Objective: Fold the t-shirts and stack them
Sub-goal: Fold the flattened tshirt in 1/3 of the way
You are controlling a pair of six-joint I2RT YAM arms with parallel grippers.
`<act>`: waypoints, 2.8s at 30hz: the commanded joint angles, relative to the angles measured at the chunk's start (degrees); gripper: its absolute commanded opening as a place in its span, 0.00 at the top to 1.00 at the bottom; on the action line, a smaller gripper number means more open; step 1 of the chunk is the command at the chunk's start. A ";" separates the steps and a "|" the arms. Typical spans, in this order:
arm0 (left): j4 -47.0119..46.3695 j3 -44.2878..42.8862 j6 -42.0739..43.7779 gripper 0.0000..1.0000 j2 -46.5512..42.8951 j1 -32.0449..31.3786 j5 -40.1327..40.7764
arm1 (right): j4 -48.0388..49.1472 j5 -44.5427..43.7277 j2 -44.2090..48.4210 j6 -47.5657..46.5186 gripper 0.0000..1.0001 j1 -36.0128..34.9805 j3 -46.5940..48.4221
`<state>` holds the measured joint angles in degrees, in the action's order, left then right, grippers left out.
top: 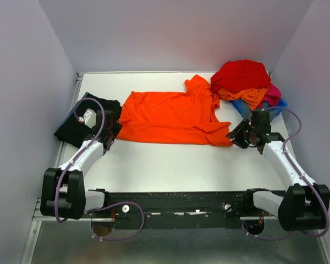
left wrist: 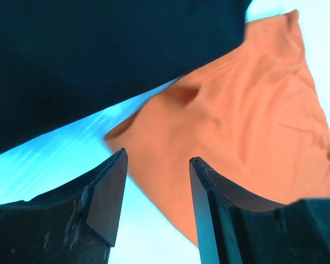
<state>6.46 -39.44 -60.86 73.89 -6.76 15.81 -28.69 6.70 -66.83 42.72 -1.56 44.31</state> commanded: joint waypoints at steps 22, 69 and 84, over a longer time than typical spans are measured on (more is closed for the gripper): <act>-3.91 5.69 -7.61 0.45 8.20 -0.09 -0.88 | 9.26 5.34 5.13 5.97 0.52 -0.72 -12.32; -2.59 3.76 -3.30 1.00 2.67 1.14 6.07 | 12.60 -10.91 -15.35 10.01 0.57 -1.43 -4.94; -1.98 3.06 -2.33 1.00 2.40 1.23 7.39 | 6.99 -16.36 -15.36 9.40 0.99 -1.43 -3.36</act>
<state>2.94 -34.89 -64.29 77.73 -6.00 19.77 -16.84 -4.36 -83.94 53.36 -3.03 39.94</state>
